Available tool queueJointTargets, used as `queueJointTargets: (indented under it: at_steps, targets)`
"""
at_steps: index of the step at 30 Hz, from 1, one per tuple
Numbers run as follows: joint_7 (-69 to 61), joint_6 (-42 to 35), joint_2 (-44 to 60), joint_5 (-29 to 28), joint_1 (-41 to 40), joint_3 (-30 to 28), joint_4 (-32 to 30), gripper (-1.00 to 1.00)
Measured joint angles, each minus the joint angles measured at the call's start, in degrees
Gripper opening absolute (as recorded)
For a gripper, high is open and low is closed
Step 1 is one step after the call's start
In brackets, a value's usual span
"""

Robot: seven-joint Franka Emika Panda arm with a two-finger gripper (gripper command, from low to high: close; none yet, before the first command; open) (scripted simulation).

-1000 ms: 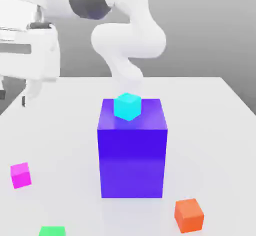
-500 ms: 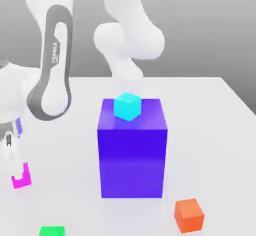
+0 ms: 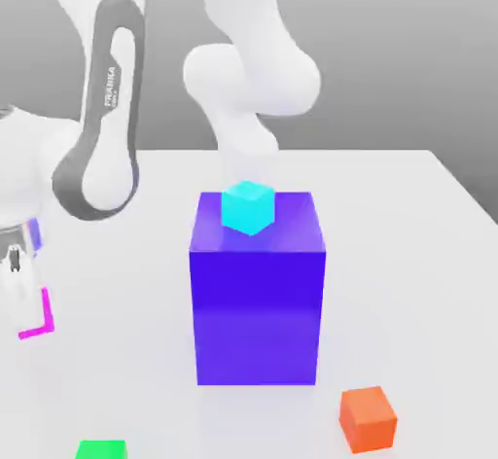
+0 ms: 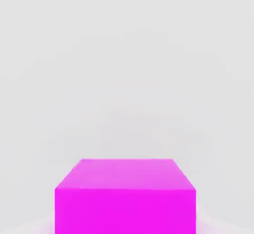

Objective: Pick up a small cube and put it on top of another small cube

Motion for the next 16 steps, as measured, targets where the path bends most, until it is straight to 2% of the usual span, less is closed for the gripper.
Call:
queueJointTargets:
  at_steps: [8, 11, 12, 16]
  targets:
    - [12.02, -11.08, 4.59, -3.69, 12.12, 6.81, 15.98, -1.0]
    - [12.72, -7.77, 9.69, -3.37, 13.13, 7.7, 17.81, -1.0]
    - [12.62, -6.03, 11.66, -3.14, 13.12, 7.9, 18.04, 1.0]
    - [12.62, -6.03, 11.66, -3.14, 13.12, 7.9, 18.04, 1.0]
